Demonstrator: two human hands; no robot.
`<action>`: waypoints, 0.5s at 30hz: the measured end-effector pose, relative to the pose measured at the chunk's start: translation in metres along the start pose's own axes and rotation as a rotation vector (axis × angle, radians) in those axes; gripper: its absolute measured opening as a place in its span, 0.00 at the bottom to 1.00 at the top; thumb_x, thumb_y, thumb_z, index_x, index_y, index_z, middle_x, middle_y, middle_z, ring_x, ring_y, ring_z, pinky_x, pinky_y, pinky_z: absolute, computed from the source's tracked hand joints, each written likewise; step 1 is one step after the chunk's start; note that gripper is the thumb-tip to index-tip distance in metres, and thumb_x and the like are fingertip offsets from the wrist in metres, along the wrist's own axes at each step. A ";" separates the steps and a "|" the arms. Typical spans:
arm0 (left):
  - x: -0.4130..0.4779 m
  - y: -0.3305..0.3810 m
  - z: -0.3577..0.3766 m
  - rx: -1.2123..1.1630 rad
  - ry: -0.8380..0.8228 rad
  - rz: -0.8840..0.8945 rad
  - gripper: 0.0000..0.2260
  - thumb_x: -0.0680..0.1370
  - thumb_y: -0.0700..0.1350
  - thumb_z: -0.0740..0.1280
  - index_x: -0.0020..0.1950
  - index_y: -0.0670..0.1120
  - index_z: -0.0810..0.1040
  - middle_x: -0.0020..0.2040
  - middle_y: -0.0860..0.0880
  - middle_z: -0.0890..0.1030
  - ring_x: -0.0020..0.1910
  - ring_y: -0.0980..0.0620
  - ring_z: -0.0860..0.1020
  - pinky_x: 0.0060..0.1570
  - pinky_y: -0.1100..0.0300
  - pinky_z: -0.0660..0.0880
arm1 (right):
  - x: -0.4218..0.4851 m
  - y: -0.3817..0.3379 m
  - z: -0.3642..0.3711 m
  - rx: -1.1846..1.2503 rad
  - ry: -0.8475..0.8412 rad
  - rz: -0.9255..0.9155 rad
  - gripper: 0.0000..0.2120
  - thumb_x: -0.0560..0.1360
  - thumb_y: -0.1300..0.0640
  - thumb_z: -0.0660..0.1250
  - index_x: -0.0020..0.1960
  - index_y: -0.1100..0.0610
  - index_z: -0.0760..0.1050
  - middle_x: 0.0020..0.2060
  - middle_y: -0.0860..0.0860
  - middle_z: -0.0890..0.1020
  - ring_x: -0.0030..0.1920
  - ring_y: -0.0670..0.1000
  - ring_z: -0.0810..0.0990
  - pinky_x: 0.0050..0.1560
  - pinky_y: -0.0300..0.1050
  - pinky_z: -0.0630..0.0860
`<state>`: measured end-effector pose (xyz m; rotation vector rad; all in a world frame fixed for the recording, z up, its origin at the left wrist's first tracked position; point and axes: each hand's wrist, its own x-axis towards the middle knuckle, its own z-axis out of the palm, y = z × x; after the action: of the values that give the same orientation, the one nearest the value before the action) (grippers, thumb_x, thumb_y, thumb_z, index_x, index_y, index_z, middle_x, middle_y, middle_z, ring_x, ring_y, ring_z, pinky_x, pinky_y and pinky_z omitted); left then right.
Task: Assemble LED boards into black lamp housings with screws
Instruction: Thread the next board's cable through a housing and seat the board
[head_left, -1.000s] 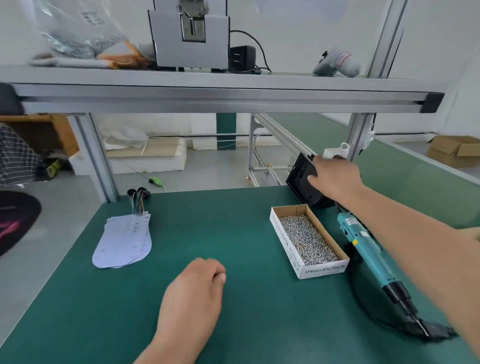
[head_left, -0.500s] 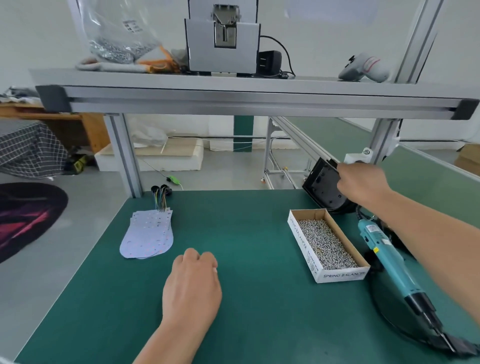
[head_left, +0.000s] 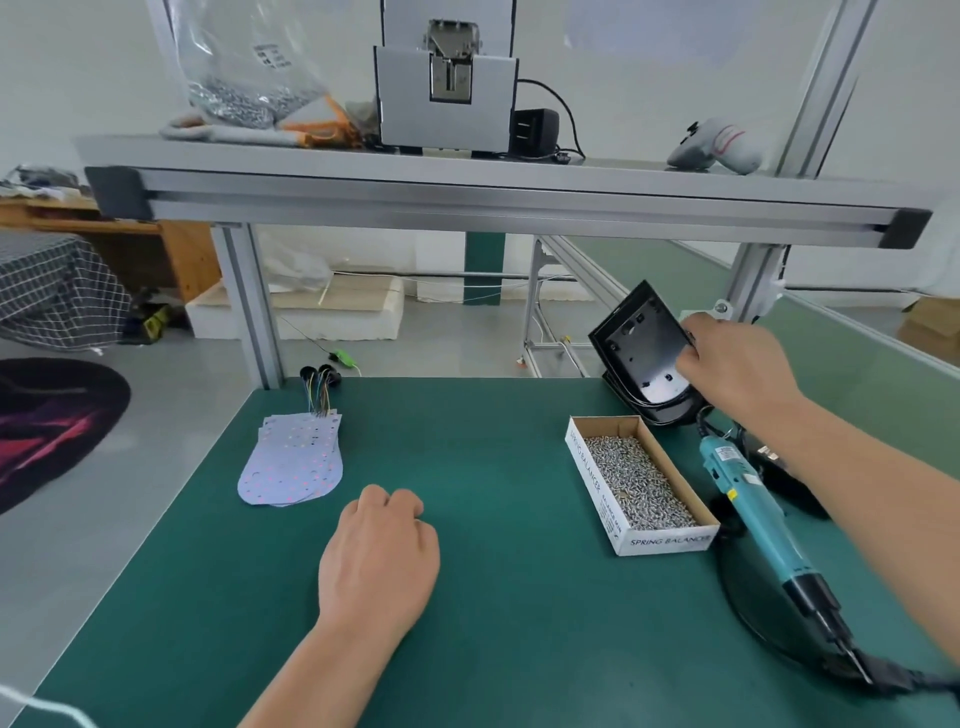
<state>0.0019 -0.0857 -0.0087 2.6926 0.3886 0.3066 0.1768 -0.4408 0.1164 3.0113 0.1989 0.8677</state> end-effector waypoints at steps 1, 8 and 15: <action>0.000 0.000 0.000 -0.005 0.004 -0.004 0.13 0.83 0.48 0.56 0.62 0.54 0.77 0.54 0.55 0.72 0.53 0.53 0.71 0.45 0.57 0.72 | -0.005 -0.002 -0.006 0.031 0.006 0.019 0.03 0.74 0.65 0.63 0.43 0.62 0.69 0.25 0.56 0.72 0.26 0.60 0.72 0.30 0.52 0.75; -0.001 0.005 -0.002 -0.052 0.032 -0.021 0.14 0.84 0.49 0.56 0.64 0.54 0.77 0.57 0.55 0.74 0.58 0.52 0.72 0.48 0.56 0.72 | -0.078 -0.044 -0.041 0.325 -0.017 0.097 0.10 0.75 0.56 0.65 0.55 0.50 0.79 0.28 0.45 0.78 0.35 0.52 0.79 0.43 0.49 0.79; -0.002 0.005 -0.004 -0.070 0.050 -0.009 0.14 0.84 0.52 0.58 0.64 0.53 0.78 0.58 0.56 0.75 0.58 0.51 0.71 0.49 0.54 0.74 | -0.150 -0.092 -0.038 0.573 -0.207 0.106 0.10 0.75 0.60 0.70 0.51 0.45 0.80 0.28 0.49 0.76 0.31 0.48 0.74 0.41 0.48 0.77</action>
<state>-0.0003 -0.0890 -0.0037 2.6187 0.3972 0.3789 0.0200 -0.3696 0.0656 3.6444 0.3401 0.5688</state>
